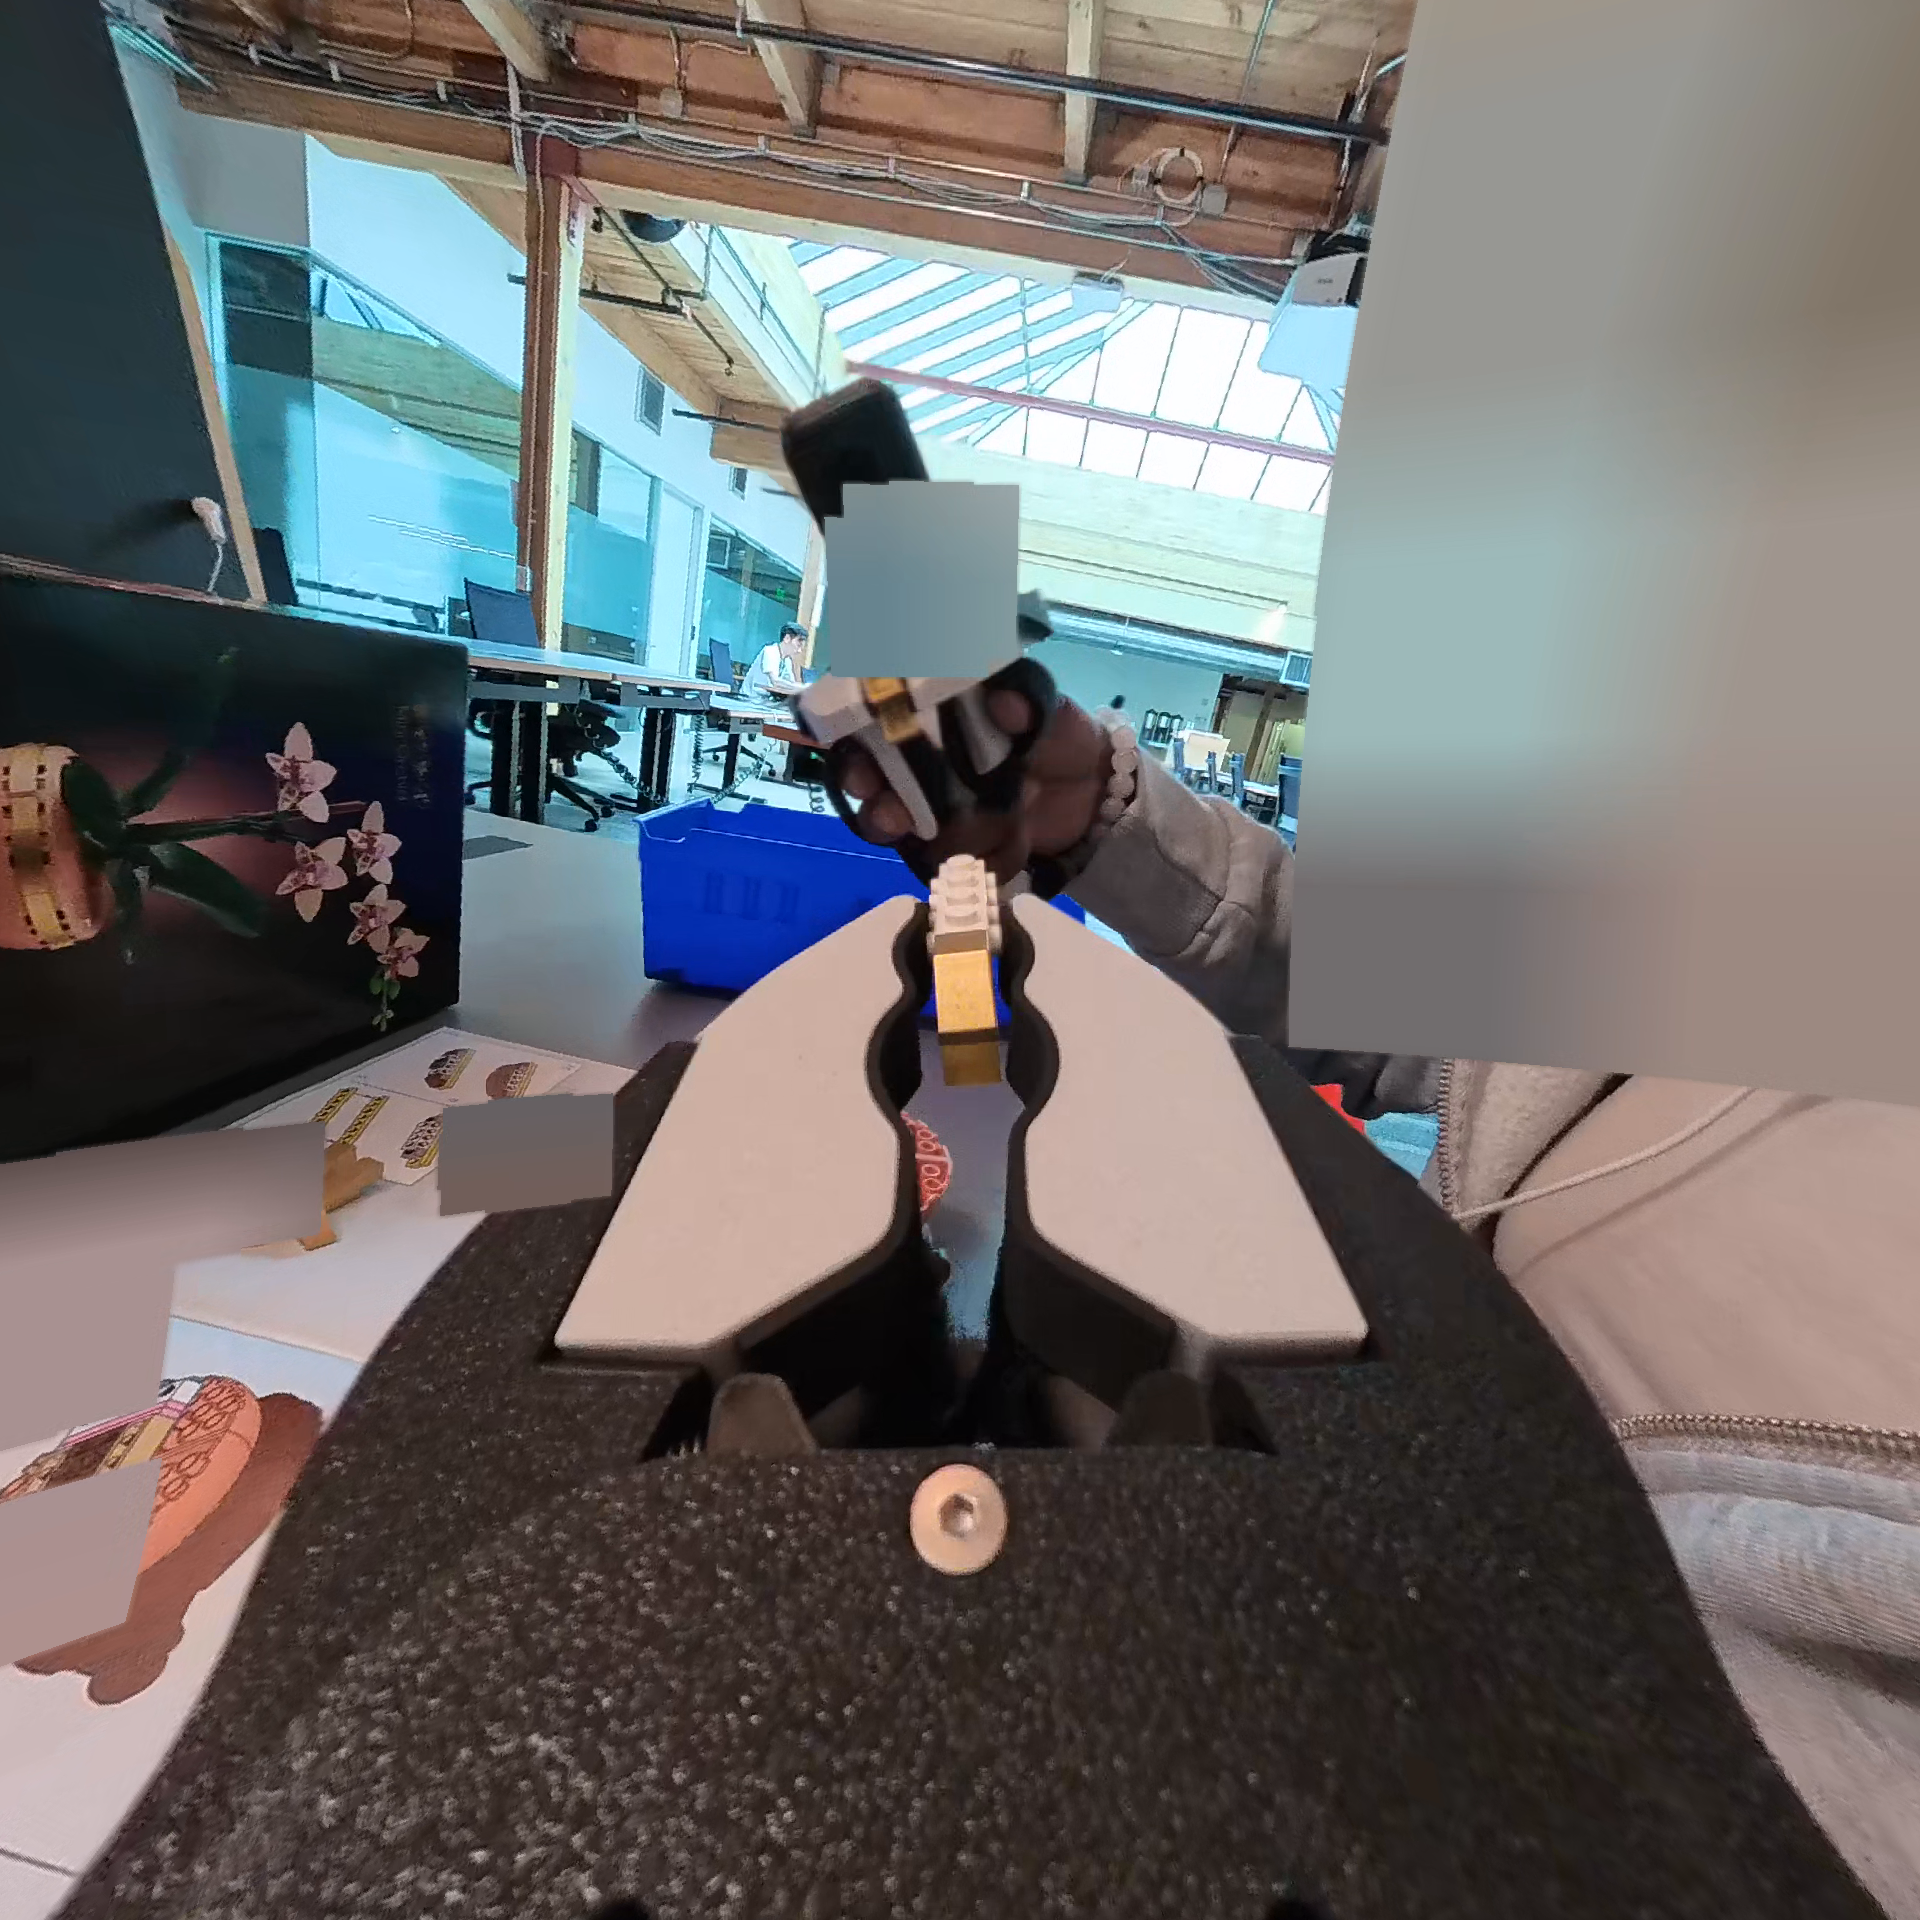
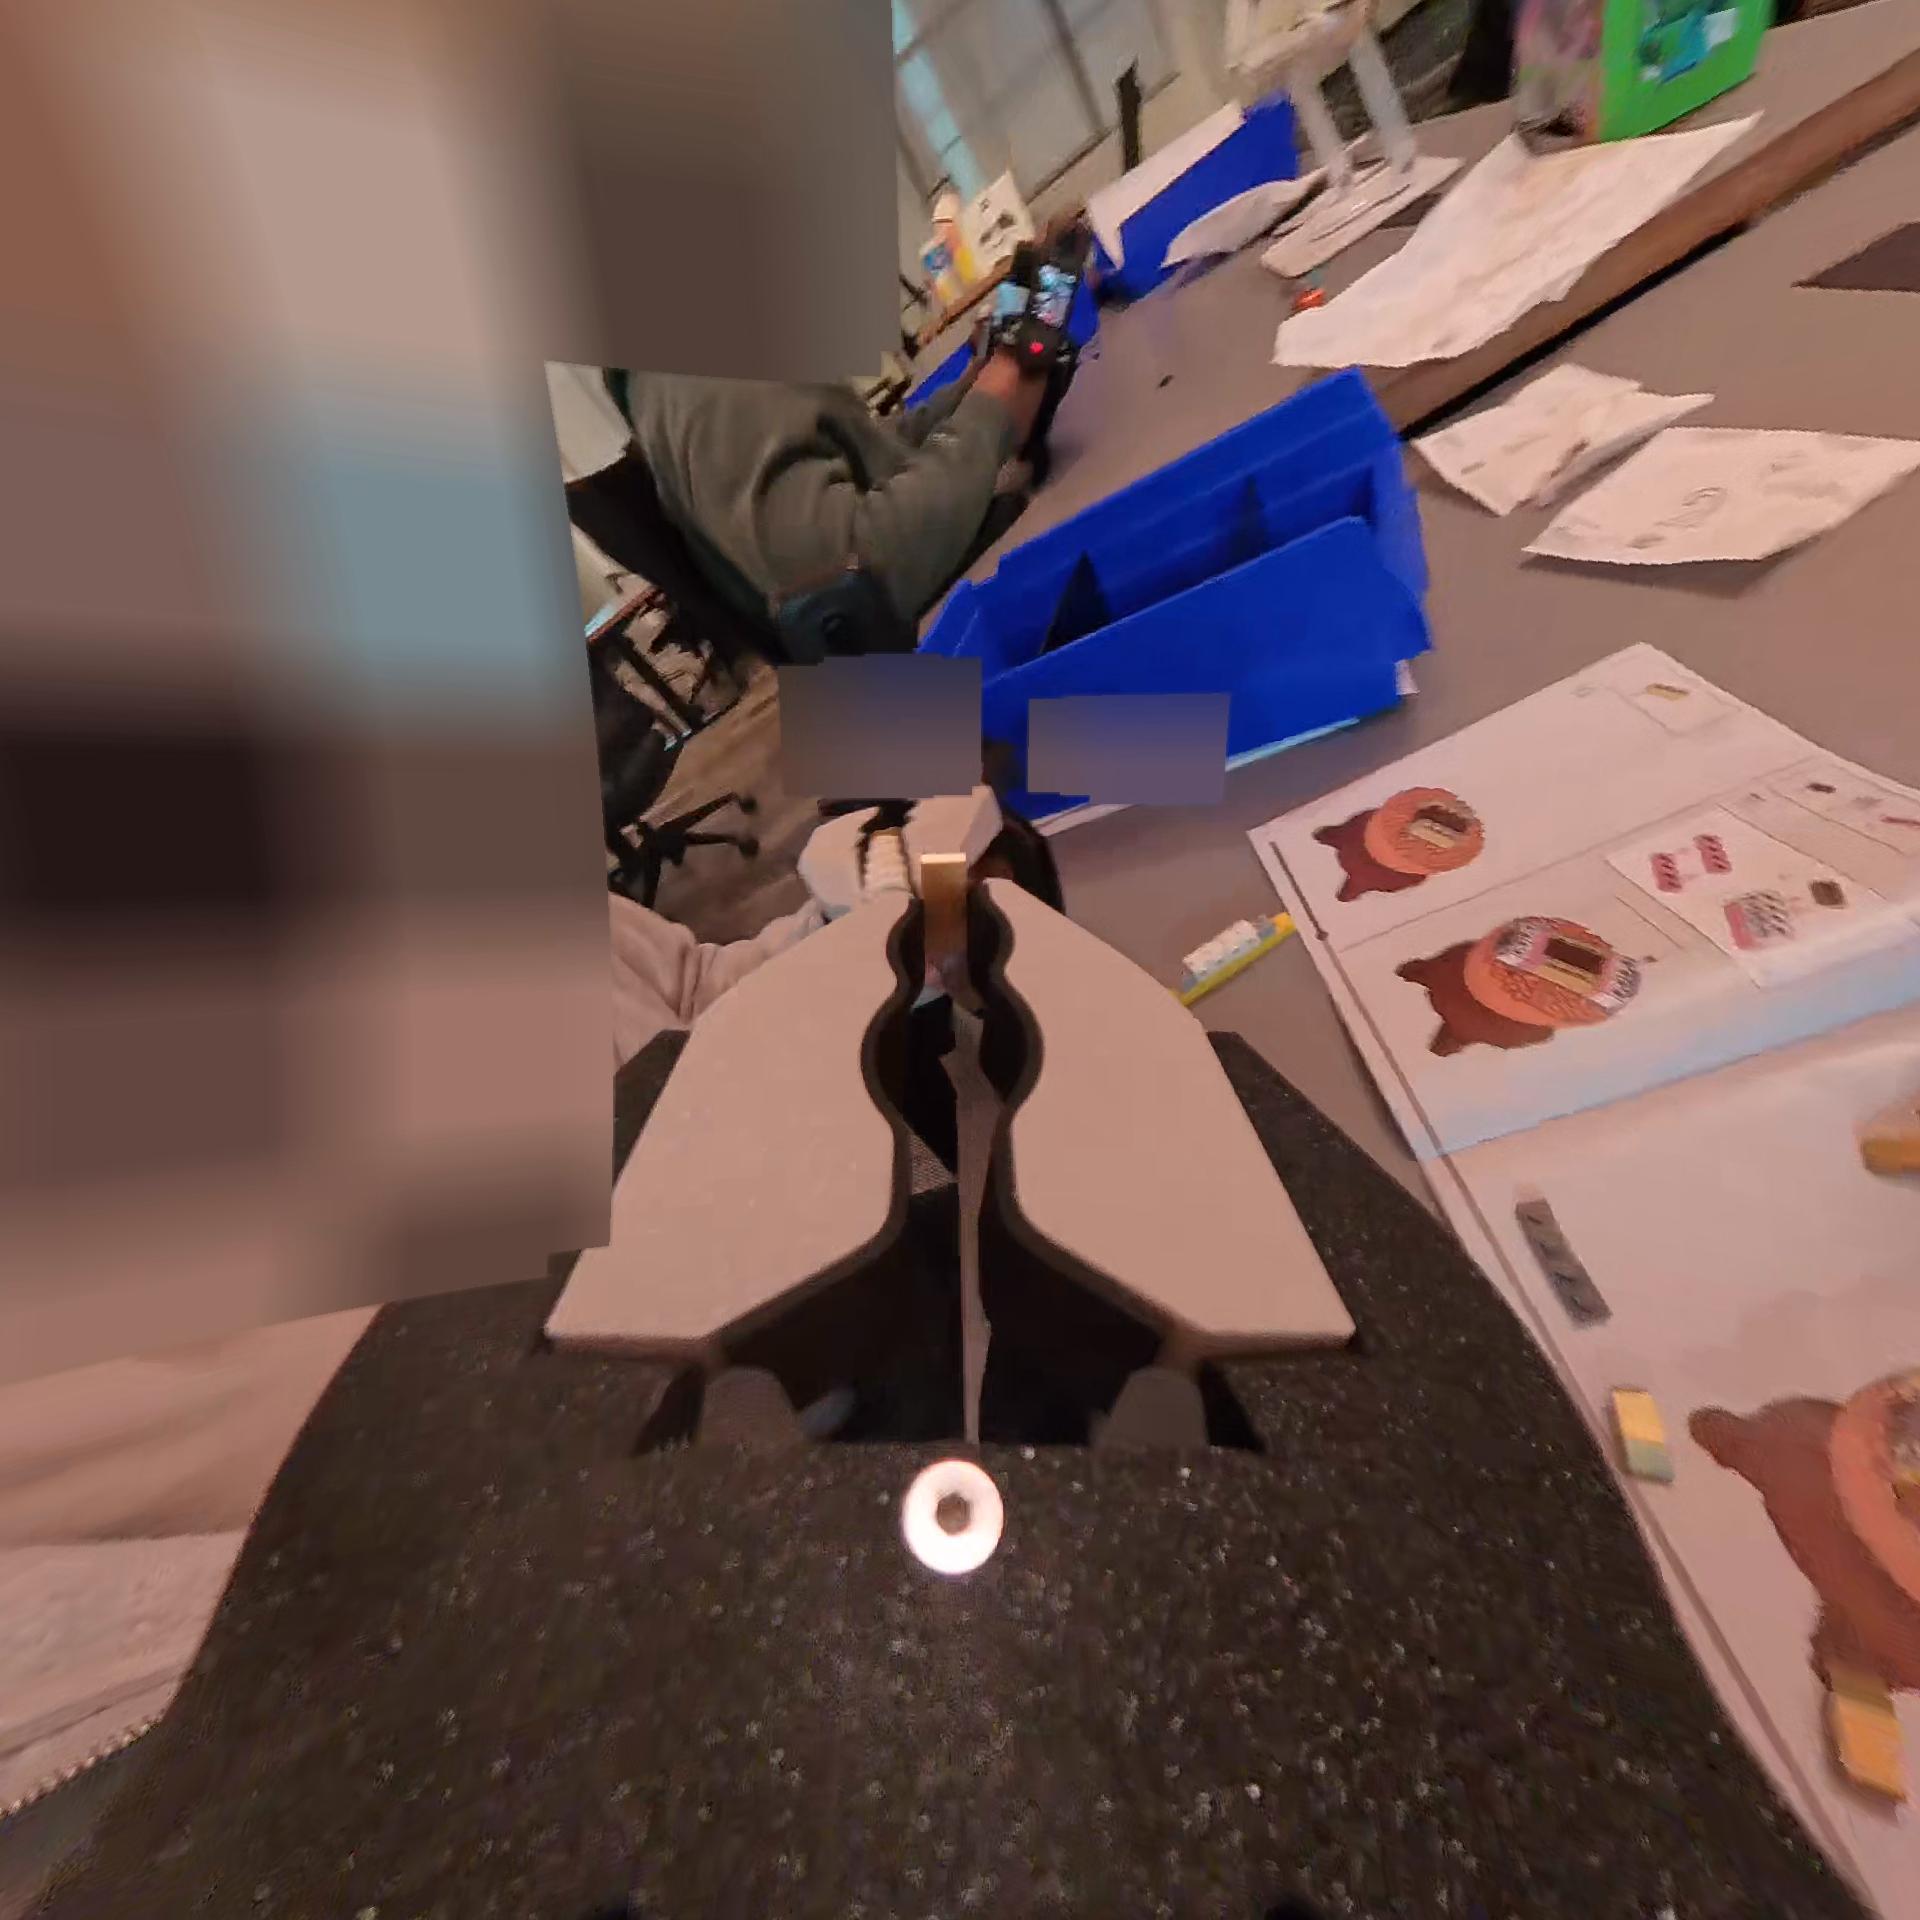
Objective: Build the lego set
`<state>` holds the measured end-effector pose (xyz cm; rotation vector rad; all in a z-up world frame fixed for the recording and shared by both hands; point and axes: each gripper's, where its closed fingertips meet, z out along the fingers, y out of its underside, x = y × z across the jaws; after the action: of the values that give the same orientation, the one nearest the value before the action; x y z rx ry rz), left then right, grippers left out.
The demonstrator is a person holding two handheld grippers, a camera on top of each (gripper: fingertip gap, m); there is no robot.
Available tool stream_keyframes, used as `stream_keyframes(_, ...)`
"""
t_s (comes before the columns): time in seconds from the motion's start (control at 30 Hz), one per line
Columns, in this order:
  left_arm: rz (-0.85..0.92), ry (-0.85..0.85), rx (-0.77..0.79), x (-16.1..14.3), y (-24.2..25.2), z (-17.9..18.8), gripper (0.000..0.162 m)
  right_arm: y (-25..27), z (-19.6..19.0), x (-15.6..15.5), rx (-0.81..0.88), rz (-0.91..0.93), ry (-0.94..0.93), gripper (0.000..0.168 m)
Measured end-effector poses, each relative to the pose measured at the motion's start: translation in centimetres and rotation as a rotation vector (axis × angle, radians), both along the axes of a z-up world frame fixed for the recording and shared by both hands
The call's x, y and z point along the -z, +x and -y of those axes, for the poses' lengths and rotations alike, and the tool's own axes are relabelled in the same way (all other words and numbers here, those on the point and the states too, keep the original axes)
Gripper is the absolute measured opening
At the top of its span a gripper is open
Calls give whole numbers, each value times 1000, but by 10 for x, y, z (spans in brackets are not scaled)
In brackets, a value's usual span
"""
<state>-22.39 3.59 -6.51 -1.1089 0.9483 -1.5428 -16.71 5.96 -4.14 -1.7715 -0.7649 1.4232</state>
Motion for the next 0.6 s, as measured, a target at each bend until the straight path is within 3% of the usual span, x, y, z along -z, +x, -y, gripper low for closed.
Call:
stream_keyframes(0.23, -36, -4, -5, 11, 2, -4, 11, 52, -41, 61, 147, 322, -19, 7)
stream_keyframes(0.43, -79, 33, -24, 21, 3, -6, 11, 121, -59, 157, 202, 896, -36, 8)
stream_keyframes(0.6, -99, 33, -12, 29, 7, -7, 11, 138, -71, 195, 174, 1125, 54, 8)
